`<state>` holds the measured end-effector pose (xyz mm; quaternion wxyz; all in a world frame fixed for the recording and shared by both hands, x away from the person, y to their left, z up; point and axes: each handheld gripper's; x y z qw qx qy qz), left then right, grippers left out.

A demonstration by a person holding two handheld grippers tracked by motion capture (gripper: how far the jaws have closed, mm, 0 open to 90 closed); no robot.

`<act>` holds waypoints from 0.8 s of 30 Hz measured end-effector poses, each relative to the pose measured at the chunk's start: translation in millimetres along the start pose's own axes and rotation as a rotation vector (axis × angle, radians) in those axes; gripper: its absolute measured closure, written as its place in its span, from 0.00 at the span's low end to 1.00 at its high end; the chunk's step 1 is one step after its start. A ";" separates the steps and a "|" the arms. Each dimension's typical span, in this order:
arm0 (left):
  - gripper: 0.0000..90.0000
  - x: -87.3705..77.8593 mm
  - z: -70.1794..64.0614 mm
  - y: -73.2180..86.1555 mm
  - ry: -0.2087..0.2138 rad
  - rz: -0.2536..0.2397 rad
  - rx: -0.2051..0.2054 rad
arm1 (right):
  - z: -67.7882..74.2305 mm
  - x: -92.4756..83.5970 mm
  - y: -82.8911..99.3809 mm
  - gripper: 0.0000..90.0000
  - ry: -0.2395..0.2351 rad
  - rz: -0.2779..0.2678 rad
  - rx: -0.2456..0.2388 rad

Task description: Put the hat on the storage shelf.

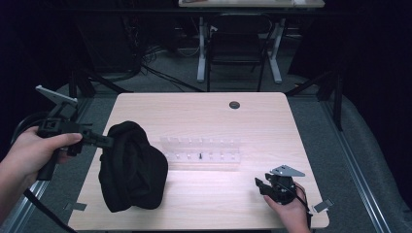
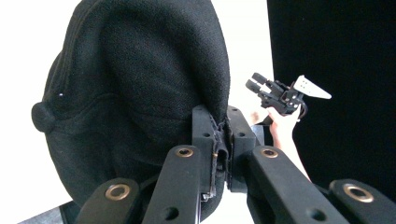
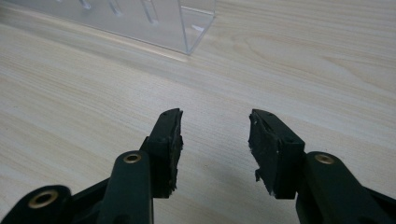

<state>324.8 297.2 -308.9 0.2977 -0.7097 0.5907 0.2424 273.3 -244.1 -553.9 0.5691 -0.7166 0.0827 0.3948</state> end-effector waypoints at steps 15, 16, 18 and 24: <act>0.95 -15.5 -24.1 -14.5 0.046 -0.054 0.023 | -1.4 -1.3 0.1 0.59 0.003 0.002 0.002; 0.95 -16.1 -25.9 -15.4 0.050 -0.057 0.022 | -1.5 -1.3 0.0 0.59 0.004 0.004 0.002; 0.95 -17.4 -28.9 -17.5 0.054 -0.064 0.025 | -1.5 -1.3 0.0 0.59 0.003 0.003 0.003; 0.95 -18.8 -35.1 -24.6 0.064 -0.082 0.031 | -1.8 -1.4 0.0 0.59 -0.001 0.001 0.005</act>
Point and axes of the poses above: each handheld gripper's, and its own axes: x roughly forward along the jaws, y roughly out of its underside, z roughly to its left, and after that the axes turned 9 degrees about -x, right-handed
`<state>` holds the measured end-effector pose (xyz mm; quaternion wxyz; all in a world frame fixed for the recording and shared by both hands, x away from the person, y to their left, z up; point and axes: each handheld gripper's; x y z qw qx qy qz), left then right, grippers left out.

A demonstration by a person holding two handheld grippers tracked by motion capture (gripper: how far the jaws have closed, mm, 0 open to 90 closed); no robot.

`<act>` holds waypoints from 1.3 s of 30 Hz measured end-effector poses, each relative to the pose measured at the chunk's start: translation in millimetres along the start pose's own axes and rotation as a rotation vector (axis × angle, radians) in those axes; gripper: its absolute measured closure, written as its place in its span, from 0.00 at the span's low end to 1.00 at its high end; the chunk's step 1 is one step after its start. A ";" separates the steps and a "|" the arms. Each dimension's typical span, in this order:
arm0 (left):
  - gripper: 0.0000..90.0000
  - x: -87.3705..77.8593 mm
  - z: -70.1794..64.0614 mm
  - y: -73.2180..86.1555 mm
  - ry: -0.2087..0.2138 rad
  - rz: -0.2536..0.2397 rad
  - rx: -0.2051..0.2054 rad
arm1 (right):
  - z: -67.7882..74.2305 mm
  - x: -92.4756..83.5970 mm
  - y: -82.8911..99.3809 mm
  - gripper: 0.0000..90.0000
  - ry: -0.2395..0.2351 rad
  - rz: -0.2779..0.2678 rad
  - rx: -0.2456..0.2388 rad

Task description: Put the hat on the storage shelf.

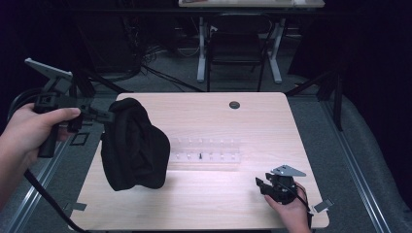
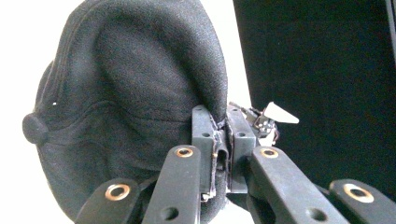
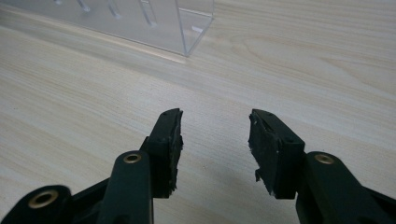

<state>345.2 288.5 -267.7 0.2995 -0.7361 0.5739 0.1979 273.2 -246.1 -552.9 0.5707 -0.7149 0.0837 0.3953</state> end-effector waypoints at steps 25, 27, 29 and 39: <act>0.95 52.1 -29.7 -39.4 0.051 -0.012 0.010 | -2.2 -0.1 -0.3 0.59 -0.003 0.000 -0.002; 0.95 57.5 -32.6 -42.7 0.057 -0.011 0.013 | -2.9 0.2 0.0 0.59 -0.003 -0.008 0.007; 0.95 63.2 -35.5 -45.8 0.064 -0.013 0.010 | -3.7 -0.4 0.0 0.59 -0.003 -0.007 0.011; 0.95 90.7 -47.6 -56.8 0.061 -0.015 0.005 | -6.5 -2.7 0.0 0.59 -0.011 -0.020 0.025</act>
Point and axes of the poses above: each handheld gripper's, and its own axes: x roughly forward along the jaws, y roughly out of its underside, z roughly to its left, and after that the axes turned 9 degrees about -x, right-handed
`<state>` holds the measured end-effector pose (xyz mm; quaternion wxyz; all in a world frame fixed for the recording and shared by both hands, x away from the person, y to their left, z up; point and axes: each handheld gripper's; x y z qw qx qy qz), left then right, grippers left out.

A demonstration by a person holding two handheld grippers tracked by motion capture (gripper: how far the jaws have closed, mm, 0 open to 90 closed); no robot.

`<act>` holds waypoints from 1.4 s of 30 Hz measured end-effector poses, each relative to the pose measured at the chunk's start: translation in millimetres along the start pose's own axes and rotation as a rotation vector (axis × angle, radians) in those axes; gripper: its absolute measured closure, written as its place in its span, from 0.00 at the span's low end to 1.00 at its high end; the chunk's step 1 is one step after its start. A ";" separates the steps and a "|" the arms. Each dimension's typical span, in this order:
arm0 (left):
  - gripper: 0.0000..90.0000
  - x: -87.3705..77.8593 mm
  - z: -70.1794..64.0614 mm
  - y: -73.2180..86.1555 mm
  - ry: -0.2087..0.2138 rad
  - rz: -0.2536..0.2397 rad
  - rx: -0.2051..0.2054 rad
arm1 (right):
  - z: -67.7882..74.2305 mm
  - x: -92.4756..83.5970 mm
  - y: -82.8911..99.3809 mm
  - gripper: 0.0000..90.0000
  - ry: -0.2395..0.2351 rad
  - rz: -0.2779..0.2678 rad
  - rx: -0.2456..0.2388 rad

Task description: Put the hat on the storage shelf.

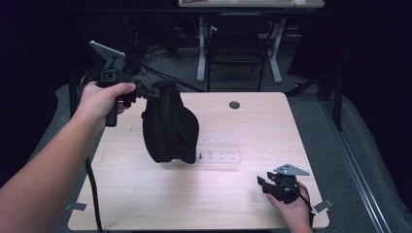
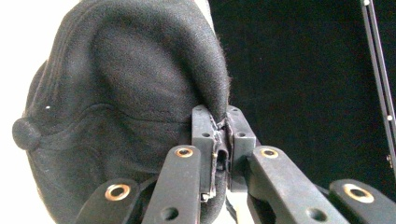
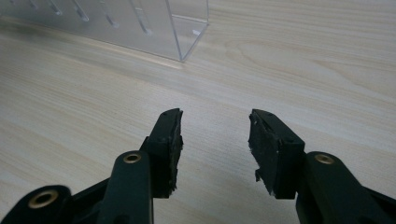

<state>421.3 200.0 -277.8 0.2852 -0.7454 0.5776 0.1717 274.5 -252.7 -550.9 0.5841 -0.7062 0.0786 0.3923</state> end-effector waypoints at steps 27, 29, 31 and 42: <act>0.94 34.5 -14.8 -6.5 -0.027 -0.011 0.008 | -4.3 -2.9 -0.1 0.59 -0.009 -0.018 0.024; 0.94 41.8 -20.2 -4.8 -0.019 -0.015 0.014 | -4.3 -2.8 -0.3 0.59 -0.013 -0.021 0.023; 0.94 45.4 -21.1 -4.4 -0.024 -0.008 0.019 | -4.1 -2.9 -0.3 0.59 -0.013 -0.019 0.020; 0.94 60.7 -23.6 -0.4 0.004 0.008 0.034 | -1.3 -3.0 -1.0 0.59 -0.017 -0.027 0.015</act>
Point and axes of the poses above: each handheld gripper's, and its own axes: x roughly forward along the jaws, y roughly out of its underside, z roughly to its left, and after that the axes turned 9 degrees about -x, right-handed
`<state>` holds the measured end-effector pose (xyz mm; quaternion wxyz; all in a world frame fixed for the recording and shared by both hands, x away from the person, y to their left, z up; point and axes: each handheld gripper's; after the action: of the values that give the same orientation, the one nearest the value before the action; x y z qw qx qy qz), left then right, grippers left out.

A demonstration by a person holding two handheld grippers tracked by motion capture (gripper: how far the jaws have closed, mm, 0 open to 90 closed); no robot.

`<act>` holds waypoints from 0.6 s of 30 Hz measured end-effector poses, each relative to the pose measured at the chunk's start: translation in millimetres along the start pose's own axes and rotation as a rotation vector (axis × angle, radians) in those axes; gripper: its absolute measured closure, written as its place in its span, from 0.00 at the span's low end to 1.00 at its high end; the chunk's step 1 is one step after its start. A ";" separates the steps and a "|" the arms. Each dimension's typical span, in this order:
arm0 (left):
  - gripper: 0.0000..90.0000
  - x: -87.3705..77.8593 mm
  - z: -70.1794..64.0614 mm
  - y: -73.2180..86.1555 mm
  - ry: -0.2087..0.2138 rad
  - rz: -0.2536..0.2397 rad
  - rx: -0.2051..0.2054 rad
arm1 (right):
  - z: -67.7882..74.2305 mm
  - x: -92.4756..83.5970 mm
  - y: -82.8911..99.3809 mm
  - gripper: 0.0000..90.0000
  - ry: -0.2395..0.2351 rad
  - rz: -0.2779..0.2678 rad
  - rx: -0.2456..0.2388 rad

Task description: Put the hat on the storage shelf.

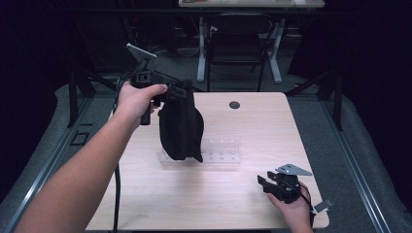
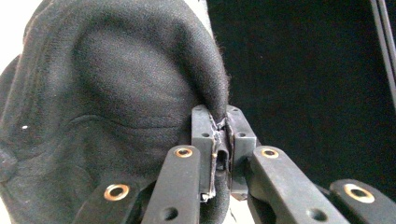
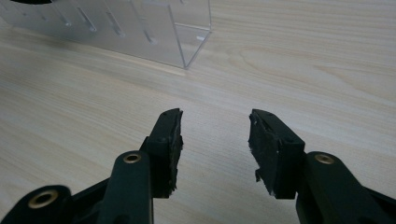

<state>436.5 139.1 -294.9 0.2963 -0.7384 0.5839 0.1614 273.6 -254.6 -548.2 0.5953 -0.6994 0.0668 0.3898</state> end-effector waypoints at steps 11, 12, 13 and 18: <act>0.94 1.0 1.7 2.9 0.027 0.002 0.015 | 15.1 -3.1 -16.4 0.59 -0.030 -0.028 -0.045; 0.94 1.2 1.6 3.2 0.030 0.003 0.015 | 17.1 -3.6 -19.4 0.59 -0.036 -0.030 -0.047; 0.94 1.2 1.6 3.2 0.030 0.003 0.015 | 17.1 -3.6 -19.4 0.59 -0.036 -0.030 -0.047; 0.93 4.0 0.1 5.7 0.045 0.009 0.022 | 28.8 -1.5 -37.7 0.64 -0.057 -0.024 -0.087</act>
<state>432.1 135.2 -298.7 0.2904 -0.7359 0.5955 0.1396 280.2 -219.1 -517.5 0.5706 -0.7142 0.0245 0.4048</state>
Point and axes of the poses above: each handheld gripper's, and its own axes: x roughly forward along the jaws, y roughly out of its underside, z roughly to its left, and after that the axes turned 9 degrees about -x, right-handed
